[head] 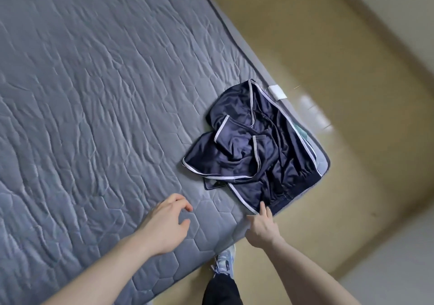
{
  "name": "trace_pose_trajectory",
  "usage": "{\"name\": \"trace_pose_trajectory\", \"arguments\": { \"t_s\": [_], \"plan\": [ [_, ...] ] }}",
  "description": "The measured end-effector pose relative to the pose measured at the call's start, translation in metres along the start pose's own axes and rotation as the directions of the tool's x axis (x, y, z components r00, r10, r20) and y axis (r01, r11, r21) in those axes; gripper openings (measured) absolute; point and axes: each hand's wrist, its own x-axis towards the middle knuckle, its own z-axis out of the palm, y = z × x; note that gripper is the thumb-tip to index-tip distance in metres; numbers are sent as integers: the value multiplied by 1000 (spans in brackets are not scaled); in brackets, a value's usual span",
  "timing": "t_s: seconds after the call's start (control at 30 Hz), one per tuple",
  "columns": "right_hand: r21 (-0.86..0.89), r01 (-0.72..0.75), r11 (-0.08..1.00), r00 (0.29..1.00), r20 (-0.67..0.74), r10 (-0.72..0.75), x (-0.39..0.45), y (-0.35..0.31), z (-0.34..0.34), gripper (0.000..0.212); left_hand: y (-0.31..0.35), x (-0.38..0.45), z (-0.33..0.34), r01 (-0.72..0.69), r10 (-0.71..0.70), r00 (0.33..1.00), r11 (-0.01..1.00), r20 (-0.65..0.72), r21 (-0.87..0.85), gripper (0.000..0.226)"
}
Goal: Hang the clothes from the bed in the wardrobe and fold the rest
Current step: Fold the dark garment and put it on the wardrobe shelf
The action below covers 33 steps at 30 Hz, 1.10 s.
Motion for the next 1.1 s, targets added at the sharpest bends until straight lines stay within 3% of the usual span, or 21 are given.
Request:
{"name": "trace_pose_trajectory", "arguments": {
  "t_s": [0.07, 0.17, 0.23, 0.3, 0.4, 0.53, 0.63, 0.77, 0.83, 0.97, 1.1],
  "plan": [
    [-13, -31, 999, 999, -40, 31, 18, 3, 11, 51, -1, 13, 16, 6, -6, 1000, 1000, 12, -11, 25],
    [42, 2, 999, 974, -225, 7, 15, 7, 6, 30, -1, 9, 23, 23, -22, 999, 999, 25, -22, 25],
    [211, 112, 971, 916, -401, -18, -3, 10, -9, 19, 3, -6, 21, 42, -41, 999, 998, 24, -53, 24],
    [377, 247, 892, 835, -550, 1, -36, 7, -41, 24, 12, -29, 12, 42, -40, 999, 996, 21, -84, 21],
    [329, 434, 839, 735, -667, -119, -108, -11, -105, 33, 30, -74, -16, 21, -24, 999, 989, -21, -143, 21],
    [215, 618, 756, 685, -620, -383, -225, -52, -184, 33, 62, -146, -72, -104, 77, 986, 978, -151, -181, 38],
    [120, 706, 698, 624, -571, -533, -304, -91, -226, 34, 77, -190, -111, -242, 178, 942, 948, -285, -206, 69],
    [197, 691, 696, 697, -438, -568, -400, -145, -262, 45, 83, -250, -170, -438, 337, 820, 890, -463, -126, 95],
    [219, 685, 694, 712, -401, -576, -442, -173, -261, 50, 76, -281, -196, -476, 397, 799, 876, -451, -71, 78],
    [304, 682, 665, 728, -371, -576, -491, -209, -243, 56, 54, -334, -226, -473, 392, 819, 875, -418, -106, 12],
    [365, 685, 630, 726, -415, -548, -515, -231, -212, 39, 26, -386, -249, -496, 324, 815, 818, -481, -290, 10]
  ]
}}
